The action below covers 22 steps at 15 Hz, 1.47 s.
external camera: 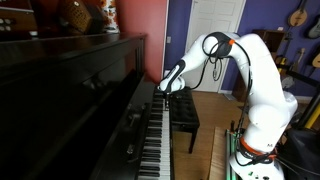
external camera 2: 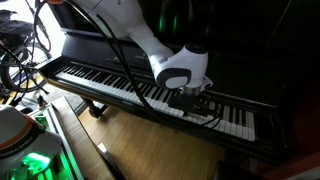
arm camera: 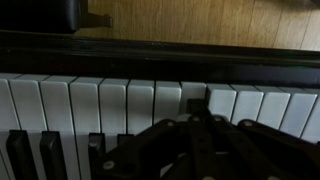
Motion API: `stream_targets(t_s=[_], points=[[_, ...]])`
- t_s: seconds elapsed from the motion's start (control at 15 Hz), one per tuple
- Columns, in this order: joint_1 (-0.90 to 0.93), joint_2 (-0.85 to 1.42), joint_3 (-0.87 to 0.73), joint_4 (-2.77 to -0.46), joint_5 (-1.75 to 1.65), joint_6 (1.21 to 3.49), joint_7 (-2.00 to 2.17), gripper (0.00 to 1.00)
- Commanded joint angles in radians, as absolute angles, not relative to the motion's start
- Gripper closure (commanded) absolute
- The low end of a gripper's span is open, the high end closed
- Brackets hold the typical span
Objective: Press one white key on the right side of the piano
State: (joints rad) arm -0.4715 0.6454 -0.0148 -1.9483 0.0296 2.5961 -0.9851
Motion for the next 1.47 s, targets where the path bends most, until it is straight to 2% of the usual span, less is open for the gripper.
stream_targets(t_s=[0.0, 0.93, 1.0, 1.07, 1.13, 1.4], points=[[-0.493, 0.655, 0.001, -1.940, 0.052, 2.609, -1.014, 1.00], [-0.476, 0.552, -0.002, -1.974, 0.051, 2.579, -1.001, 0.98], [-0.470, 0.538, -0.006, -1.981, 0.049, 2.579, -0.994, 0.73], [-0.464, 0.524, -0.010, -1.988, 0.046, 2.582, -0.988, 0.73], [-0.460, 0.509, -0.011, -1.995, 0.046, 2.586, -0.986, 0.68], [-0.435, 0.451, -0.033, -2.023, 0.037, 2.564, -0.950, 0.38]])
